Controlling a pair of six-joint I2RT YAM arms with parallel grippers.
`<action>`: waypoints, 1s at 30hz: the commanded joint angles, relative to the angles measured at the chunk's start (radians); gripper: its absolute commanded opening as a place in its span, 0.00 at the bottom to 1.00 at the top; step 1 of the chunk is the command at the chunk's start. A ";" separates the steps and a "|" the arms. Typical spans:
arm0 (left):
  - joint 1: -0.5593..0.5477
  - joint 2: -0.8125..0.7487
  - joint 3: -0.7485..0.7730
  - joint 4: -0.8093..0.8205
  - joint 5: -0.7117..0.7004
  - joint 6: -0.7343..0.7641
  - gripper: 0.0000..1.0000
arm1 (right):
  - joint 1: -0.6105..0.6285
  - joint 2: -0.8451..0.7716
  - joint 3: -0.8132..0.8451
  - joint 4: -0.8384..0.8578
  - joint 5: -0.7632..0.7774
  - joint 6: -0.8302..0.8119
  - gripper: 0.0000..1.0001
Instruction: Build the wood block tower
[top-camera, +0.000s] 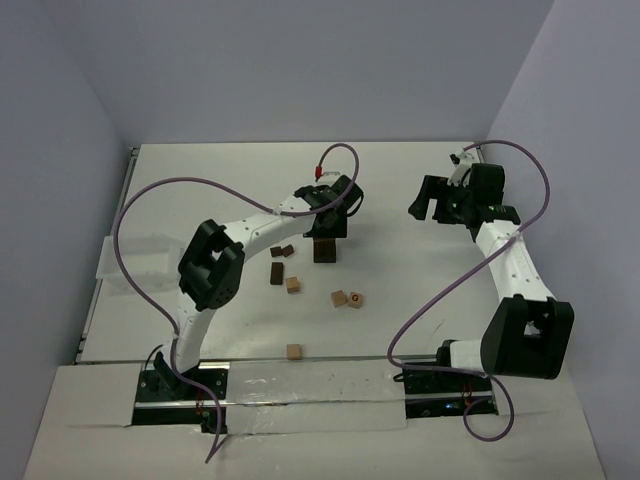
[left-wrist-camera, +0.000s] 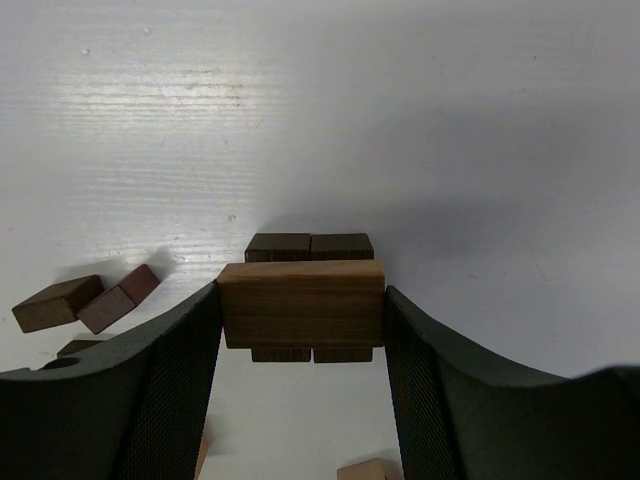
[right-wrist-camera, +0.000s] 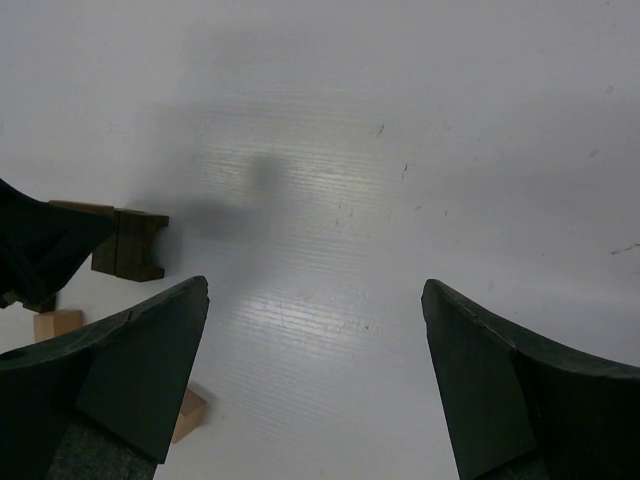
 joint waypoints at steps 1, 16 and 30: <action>0.003 0.024 0.031 0.006 0.032 0.016 0.08 | 0.010 -0.001 0.042 0.037 0.009 0.019 0.94; 0.006 0.057 0.035 -0.001 0.034 0.023 0.18 | 0.010 0.012 0.049 0.035 0.001 0.026 0.94; 0.007 0.075 0.038 0.000 0.034 0.035 0.25 | 0.011 0.013 0.047 0.033 -0.004 0.029 0.94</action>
